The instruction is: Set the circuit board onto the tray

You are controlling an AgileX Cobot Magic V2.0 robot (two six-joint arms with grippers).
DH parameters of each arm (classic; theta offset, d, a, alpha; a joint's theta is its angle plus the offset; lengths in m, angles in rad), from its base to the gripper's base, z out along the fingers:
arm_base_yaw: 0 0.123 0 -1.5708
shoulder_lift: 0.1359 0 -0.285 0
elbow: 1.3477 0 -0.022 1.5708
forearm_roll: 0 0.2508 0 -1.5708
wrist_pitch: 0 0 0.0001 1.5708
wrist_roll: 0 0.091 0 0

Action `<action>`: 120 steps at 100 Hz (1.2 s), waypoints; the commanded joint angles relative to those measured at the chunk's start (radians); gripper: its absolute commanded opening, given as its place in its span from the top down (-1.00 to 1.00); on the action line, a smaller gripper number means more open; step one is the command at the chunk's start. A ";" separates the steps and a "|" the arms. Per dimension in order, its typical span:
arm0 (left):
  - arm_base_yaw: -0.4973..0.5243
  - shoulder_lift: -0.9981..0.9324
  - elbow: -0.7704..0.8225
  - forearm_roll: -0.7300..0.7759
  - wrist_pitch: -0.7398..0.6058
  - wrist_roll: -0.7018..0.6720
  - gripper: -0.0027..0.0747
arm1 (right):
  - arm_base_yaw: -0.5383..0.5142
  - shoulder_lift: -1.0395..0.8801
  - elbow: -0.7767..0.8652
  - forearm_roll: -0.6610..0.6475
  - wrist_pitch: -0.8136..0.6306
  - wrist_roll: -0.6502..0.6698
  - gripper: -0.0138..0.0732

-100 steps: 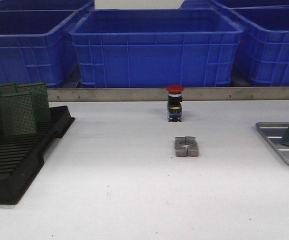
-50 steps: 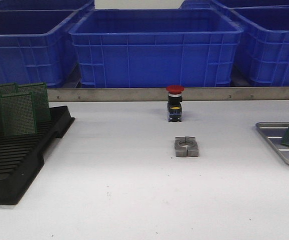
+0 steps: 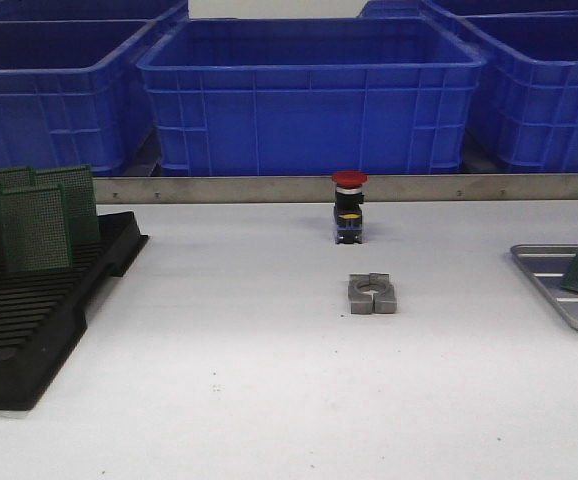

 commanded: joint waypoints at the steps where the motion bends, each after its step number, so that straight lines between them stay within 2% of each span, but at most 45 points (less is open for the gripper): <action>1: -0.010 -0.027 0.018 -0.008 -0.082 -0.003 0.98 | -0.029 0.011 -0.025 -0.173 -0.045 0.062 0.82; 7: -0.010 -0.027 0.018 -0.008 -0.082 -0.003 0.98 | -0.064 0.011 -0.023 -0.365 -0.038 0.213 0.82; 14: -0.010 -0.027 0.018 -0.008 -0.082 -0.003 0.98 | -0.107 0.011 -0.011 -0.626 -0.030 0.482 0.82; 18: -0.010 -0.027 0.018 -0.008 -0.082 -0.003 0.98 | -0.134 0.011 0.003 -0.797 -0.023 0.702 0.82; 21: -0.010 -0.027 0.018 -0.008 -0.082 -0.003 0.98 | -0.152 0.011 0.014 -0.910 -0.019 0.803 0.82; 22: -0.010 -0.027 0.018 -0.008 -0.082 -0.003 0.98 | -0.160 0.010 0.020 -0.966 -0.012 0.907 0.82; 28: -0.010 -0.027 0.018 -0.008 -0.082 -0.003 0.98 | -0.184 0.009 0.046 -1.188 0.012 1.144 0.82; 29: -0.010 -0.027 0.018 -0.008 -0.082 -0.003 0.98 | -0.187 0.009 0.053 -1.241 0.029 1.238 0.82; 30: -0.010 -0.027 0.018 -0.008 -0.082 -0.003 0.98 | -0.187 0.008 0.056 -1.267 0.029 1.238 0.82; 36: -0.010 -0.027 0.018 -0.008 -0.082 -0.003 0.98 | -0.192 0.007 0.095 -1.483 0.044 1.495 0.82; 43: -0.010 -0.027 0.018 -0.008 -0.082 -0.003 0.98 | -0.192 -0.021 0.152 -1.657 0.021 1.664 0.82; 50: -0.010 -0.027 0.018 -0.008 -0.082 -0.003 0.98 | -0.192 -0.076 0.223 -1.703 -0.043 1.738 0.82; 54: -0.010 -0.027 0.018 -0.008 -0.083 -0.003 0.98 | -0.190 -0.067 0.212 -1.703 0.015 1.737 0.82; 86: -0.010 -0.027 0.018 -0.008 -0.083 -0.003 0.98 | -0.186 -0.068 0.214 -1.681 -0.019 1.733 0.82; 103: -0.010 -0.027 0.018 -0.008 -0.083 -0.003 0.98 | -0.186 -0.068 0.214 -1.568 -0.019 1.623 0.82; 120: -0.010 -0.027 0.018 -0.008 -0.083 -0.003 0.98 | -0.186 -0.068 0.213 -1.564 -0.019 1.616 0.82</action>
